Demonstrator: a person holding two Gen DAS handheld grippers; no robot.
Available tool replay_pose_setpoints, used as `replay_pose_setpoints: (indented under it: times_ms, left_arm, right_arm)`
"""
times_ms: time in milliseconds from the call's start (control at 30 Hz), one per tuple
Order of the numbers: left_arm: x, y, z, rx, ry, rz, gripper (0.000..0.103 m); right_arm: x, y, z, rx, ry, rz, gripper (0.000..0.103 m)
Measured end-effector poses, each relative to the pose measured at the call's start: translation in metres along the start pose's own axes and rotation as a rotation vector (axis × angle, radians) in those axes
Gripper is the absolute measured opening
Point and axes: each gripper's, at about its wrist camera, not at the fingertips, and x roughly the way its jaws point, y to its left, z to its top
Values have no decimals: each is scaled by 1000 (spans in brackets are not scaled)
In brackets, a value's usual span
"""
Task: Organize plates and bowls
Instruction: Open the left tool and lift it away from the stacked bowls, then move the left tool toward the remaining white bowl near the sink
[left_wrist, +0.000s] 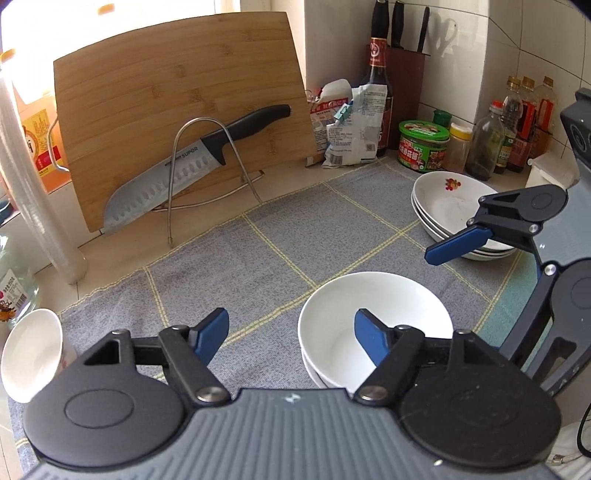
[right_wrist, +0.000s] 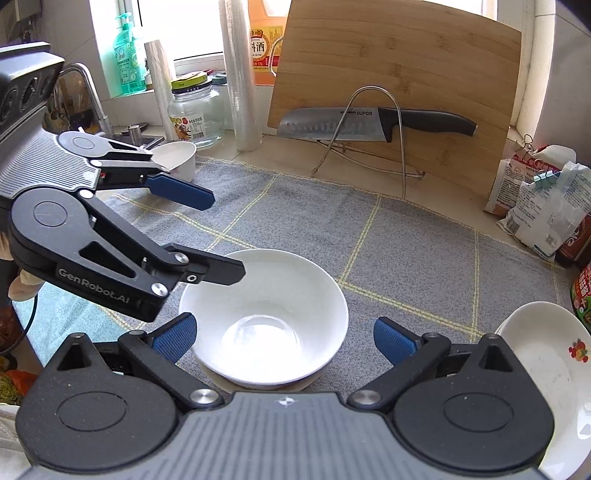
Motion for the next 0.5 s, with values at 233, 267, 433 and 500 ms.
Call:
replay_pose_setpoints:
  times_ms: [233, 267, 433, 500]
  left_arm:
    - [-15, 10, -12, -112, -25, 46, 79]
    - [-15, 13, -14, -133, -22, 47, 79]
    - [-14, 17, -25, -186, -3, 75, 79]
    - [-17, 19, -29, -215, -3, 87, 79]
  right_arm:
    - [6, 3, -2, -5, 12, -1, 103]
    - [6, 4, -2, -7, 13, 1, 103]
    - [10, 8, 0, -36, 22, 27, 103]
    - [10, 11, 2, -61, 22, 31, 103]
